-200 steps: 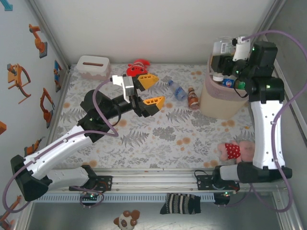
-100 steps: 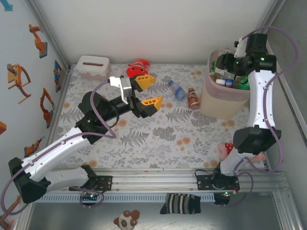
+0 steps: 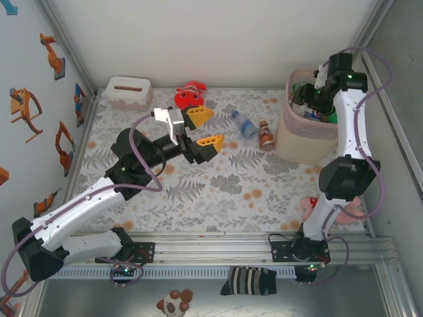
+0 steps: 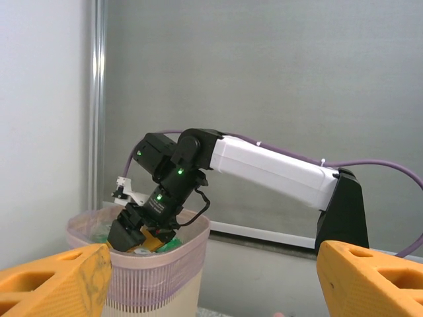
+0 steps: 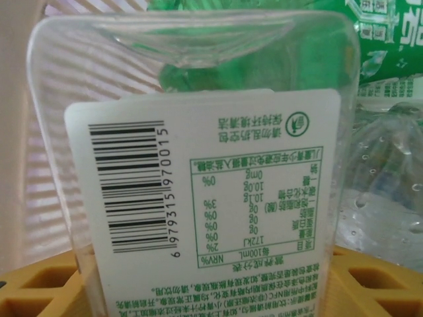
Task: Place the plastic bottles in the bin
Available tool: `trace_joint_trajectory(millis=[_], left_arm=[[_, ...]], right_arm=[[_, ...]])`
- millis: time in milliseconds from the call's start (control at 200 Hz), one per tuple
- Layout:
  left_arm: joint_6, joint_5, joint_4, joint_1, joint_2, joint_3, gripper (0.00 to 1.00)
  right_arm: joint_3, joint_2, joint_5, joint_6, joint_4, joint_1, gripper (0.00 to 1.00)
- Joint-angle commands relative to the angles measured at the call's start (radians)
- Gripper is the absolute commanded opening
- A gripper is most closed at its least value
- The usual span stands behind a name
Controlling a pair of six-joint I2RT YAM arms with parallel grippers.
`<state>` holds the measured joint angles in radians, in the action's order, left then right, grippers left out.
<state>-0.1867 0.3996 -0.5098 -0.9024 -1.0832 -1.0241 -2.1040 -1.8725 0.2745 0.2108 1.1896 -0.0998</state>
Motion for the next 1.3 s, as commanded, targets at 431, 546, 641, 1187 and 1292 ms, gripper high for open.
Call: trace_joint_trajectory(millis=[431, 546, 641, 1187, 1292], left_arm=[[-0.017, -0.015, 0.012, 0.005, 0.020, -0.017, 0.84], [-0.017, -0.017, 0.014, 0.005, 0.022, -0.018, 0.84], [-0.017, -0.016, 0.012, 0.004, 0.023, -0.018, 0.84], [-0.018, -0.034, 0.023, 0.005, 0.025, -0.012, 0.84], [-0.011, -0.060, 0.056, 0.005, 0.027, -0.006, 0.84]], right_arm=[[-0.091, 0.117, -0.008, 0.019, 0.067, -0.003, 0.75], [-0.089, 0.129, 0.005, 0.024, 0.052, -0.004, 0.64], [-0.074, 0.124, 0.014, 0.023, 0.031, -0.002, 0.54], [0.091, 0.071, 0.075, 0.021, -0.048, 0.011, 0.33], [0.063, 0.107, 0.051, 0.027, -0.048, 0.013, 0.34]])
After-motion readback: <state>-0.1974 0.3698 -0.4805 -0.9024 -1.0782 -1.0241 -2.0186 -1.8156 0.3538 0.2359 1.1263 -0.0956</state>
